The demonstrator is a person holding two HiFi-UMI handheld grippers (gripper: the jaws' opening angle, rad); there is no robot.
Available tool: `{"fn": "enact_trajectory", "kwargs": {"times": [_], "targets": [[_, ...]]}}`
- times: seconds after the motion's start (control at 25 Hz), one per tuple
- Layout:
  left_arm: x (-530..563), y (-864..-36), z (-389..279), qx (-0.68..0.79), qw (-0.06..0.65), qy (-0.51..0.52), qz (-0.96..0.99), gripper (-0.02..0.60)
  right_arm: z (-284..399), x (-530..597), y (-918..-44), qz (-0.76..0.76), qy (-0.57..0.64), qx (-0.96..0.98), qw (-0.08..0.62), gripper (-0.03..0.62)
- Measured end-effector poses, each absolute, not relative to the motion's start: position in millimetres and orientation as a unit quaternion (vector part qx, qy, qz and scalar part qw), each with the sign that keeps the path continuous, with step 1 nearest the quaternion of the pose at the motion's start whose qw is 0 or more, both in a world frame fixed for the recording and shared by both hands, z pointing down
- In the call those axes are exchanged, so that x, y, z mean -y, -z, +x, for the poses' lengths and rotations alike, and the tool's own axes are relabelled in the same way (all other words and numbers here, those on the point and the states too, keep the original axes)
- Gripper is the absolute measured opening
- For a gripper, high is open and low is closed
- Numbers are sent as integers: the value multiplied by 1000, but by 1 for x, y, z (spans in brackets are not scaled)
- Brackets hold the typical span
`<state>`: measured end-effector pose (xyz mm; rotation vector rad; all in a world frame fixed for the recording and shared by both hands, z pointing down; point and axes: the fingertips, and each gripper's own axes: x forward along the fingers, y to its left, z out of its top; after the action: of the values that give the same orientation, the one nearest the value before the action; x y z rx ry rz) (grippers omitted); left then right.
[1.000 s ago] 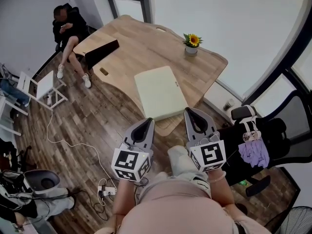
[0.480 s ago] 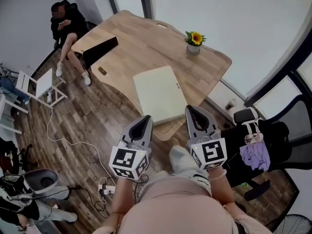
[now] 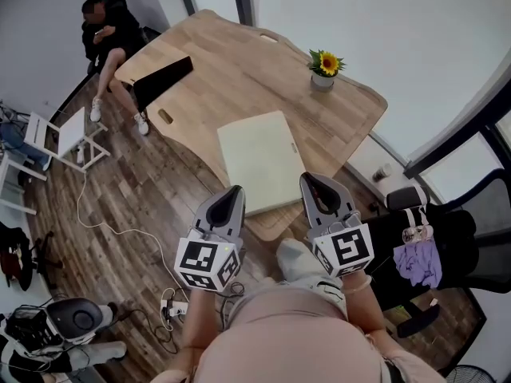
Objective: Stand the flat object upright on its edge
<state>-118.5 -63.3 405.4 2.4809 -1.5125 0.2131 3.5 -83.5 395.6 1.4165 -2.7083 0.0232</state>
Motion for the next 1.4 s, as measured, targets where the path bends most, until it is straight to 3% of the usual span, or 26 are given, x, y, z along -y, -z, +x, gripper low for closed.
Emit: {"fn": "enact_trajectory", "kwargs": {"times": [0.96, 1.16, 1.4], "targets": [[151, -425, -143, 542, 140, -73, 825, 15, -4, 177, -432, 421, -40, 903, 79, 65], [163, -436, -150, 546, 158, -79, 819, 63, -5, 193, -441, 409, -50, 907, 90, 77], [176, -453, -159, 553, 178, -93, 809, 71, -8, 215, -454, 393, -63, 911, 104, 86]]}}
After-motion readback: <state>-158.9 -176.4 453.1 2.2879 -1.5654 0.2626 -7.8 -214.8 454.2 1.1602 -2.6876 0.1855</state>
